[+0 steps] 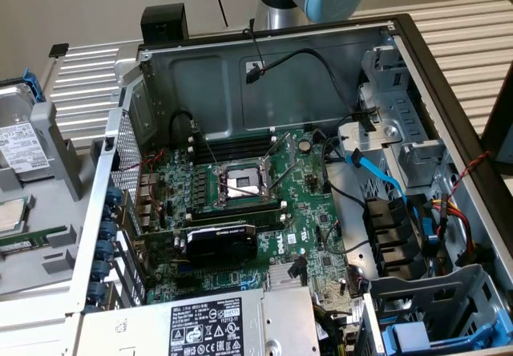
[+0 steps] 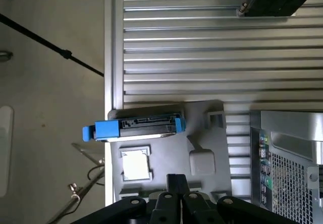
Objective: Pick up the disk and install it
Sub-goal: 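Reach for the disk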
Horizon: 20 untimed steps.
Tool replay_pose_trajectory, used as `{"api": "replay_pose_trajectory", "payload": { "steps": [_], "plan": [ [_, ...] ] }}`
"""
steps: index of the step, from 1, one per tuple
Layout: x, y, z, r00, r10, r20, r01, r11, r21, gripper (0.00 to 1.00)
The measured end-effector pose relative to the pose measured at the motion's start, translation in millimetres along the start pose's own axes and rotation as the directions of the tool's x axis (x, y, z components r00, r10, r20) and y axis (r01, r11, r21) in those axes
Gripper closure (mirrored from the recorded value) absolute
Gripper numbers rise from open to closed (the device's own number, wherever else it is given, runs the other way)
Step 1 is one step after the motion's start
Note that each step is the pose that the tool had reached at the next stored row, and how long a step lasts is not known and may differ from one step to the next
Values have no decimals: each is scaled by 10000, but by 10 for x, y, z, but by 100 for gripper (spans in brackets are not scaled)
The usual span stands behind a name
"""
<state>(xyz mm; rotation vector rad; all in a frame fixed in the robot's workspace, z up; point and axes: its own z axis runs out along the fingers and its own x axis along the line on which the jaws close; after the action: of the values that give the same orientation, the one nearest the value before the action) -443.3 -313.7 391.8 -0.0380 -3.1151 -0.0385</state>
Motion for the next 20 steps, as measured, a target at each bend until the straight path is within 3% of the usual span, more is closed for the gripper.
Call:
{"api": "replay_pose_trajectory", "payload": {
  "steps": [5,12,20],
  "plan": [
    [97,-1,3,10000,-32,0,32,10000,0,89],
    [348,23,14,10000,-47,1,47,10000,-1,89],
    [466,262,23,10000,-65,0,65,10000,7,89]
  ]
}}
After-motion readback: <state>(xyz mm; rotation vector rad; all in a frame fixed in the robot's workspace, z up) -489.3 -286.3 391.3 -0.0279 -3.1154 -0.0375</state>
